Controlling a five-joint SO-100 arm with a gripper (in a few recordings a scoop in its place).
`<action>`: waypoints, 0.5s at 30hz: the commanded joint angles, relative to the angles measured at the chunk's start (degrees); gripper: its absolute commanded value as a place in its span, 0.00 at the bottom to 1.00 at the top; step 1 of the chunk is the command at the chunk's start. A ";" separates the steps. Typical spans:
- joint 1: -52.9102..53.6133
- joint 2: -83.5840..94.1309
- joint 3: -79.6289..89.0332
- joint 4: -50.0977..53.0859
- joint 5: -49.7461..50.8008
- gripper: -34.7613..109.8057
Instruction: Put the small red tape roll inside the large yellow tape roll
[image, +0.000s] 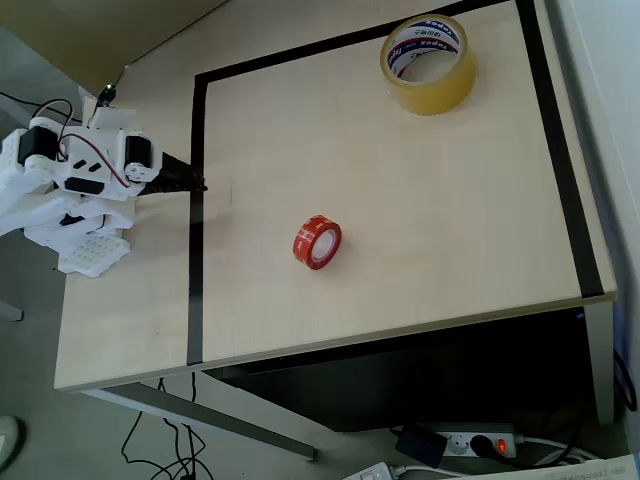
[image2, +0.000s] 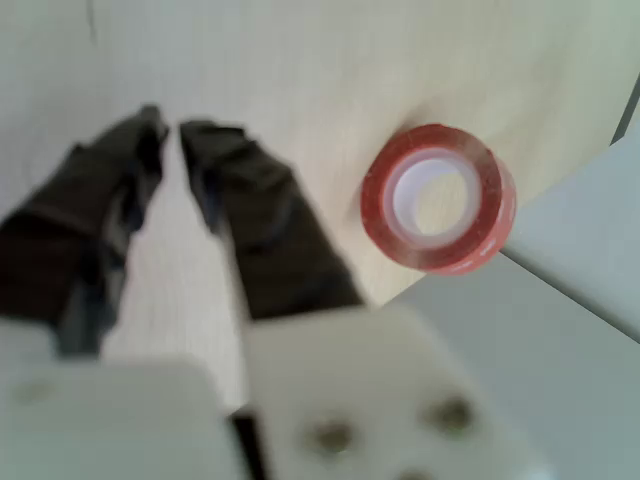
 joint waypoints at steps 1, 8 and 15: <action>-8.09 0.09 6.15 0.53 2.46 0.24; -7.21 0.09 6.15 0.79 2.46 0.24; -3.87 0.09 -0.97 2.55 2.55 0.24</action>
